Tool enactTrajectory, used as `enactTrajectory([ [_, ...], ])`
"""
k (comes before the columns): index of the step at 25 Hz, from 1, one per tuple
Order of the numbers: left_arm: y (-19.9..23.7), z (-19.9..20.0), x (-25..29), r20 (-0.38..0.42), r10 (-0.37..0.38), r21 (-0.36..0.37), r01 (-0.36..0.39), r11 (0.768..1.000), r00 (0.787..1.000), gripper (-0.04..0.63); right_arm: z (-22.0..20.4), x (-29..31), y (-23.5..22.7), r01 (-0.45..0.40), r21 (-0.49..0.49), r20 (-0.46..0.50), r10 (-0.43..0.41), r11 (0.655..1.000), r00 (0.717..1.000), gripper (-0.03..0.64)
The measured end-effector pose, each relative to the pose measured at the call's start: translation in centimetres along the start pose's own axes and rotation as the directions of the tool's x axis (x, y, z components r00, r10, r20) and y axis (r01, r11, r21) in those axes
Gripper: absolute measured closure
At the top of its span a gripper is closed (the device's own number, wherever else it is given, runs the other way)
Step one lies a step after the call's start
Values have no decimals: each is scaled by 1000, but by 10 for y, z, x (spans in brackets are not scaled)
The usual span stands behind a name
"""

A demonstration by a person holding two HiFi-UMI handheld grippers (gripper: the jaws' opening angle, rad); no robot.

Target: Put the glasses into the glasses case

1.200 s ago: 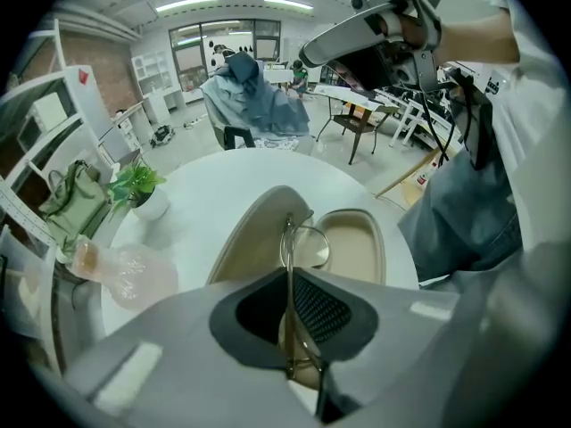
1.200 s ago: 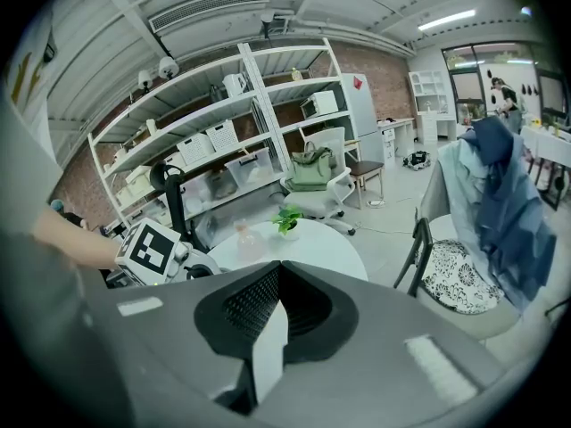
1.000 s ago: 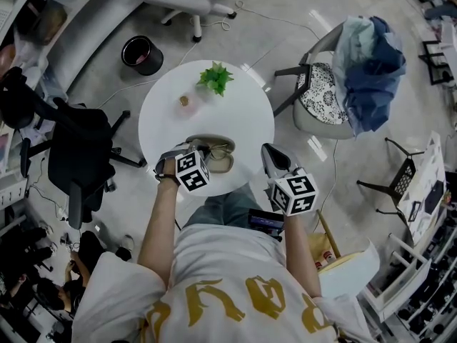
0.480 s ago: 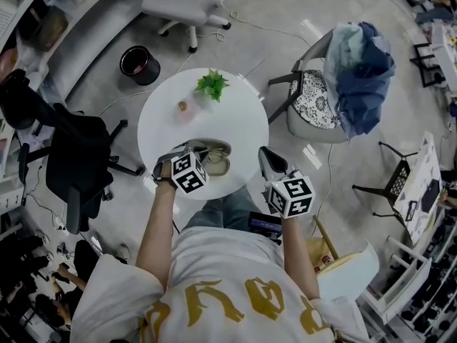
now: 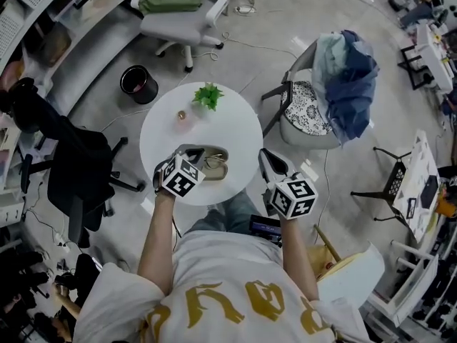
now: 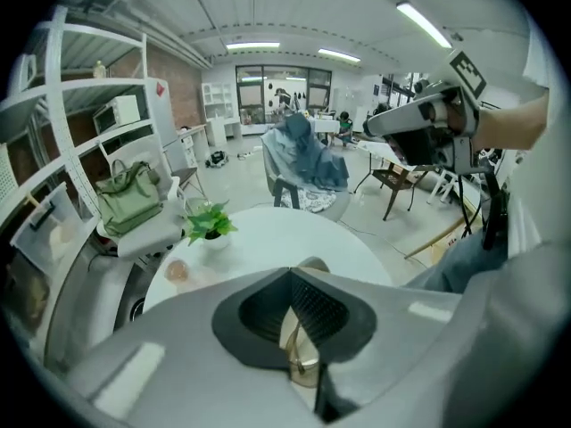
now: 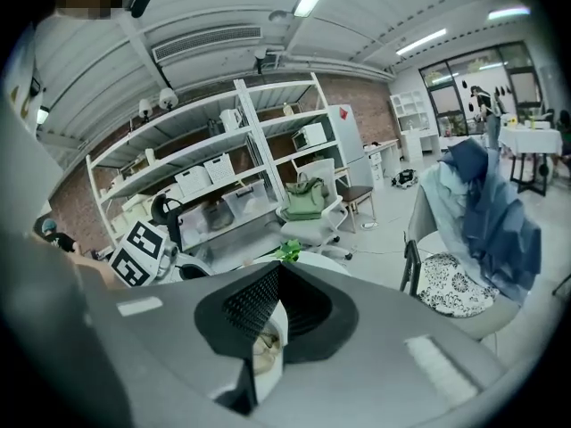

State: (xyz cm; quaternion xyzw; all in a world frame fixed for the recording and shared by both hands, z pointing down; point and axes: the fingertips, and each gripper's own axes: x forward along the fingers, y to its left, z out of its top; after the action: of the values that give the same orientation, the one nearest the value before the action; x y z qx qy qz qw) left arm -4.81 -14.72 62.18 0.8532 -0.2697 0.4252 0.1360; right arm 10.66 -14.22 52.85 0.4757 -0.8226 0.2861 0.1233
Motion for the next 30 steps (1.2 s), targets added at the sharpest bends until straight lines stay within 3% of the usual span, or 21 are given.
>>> enactTrajectory([
  [3,-1,13,-17,46,31,17,-32,999,998,594,10,-4,10,-42,53,58,39,998,998,591],
  [7,-1,23,-36,78,78,11,-79,997,994,594,19,-10,23,-65,35,90,62,997,994,591],
  [15,7,45,-78,199,173,-120,-151,981,965,595,32,-20,42,-70,-28,127,73,997,989,591],
  [18,10,53,-91,260,175,-231,-115,966,950,595,37,-21,46,-59,-46,134,65,997,989,591],
  [21,12,65,-106,367,163,-329,-36,943,916,595,41,-20,51,-52,-69,139,61,996,988,591],
  [24,18,71,-118,406,191,-350,-42,936,894,595,44,-18,56,-53,-77,143,64,996,988,591],
  [30,20,71,-122,403,219,-367,-62,928,889,595,45,-17,59,-63,-83,146,75,995,987,591],
])
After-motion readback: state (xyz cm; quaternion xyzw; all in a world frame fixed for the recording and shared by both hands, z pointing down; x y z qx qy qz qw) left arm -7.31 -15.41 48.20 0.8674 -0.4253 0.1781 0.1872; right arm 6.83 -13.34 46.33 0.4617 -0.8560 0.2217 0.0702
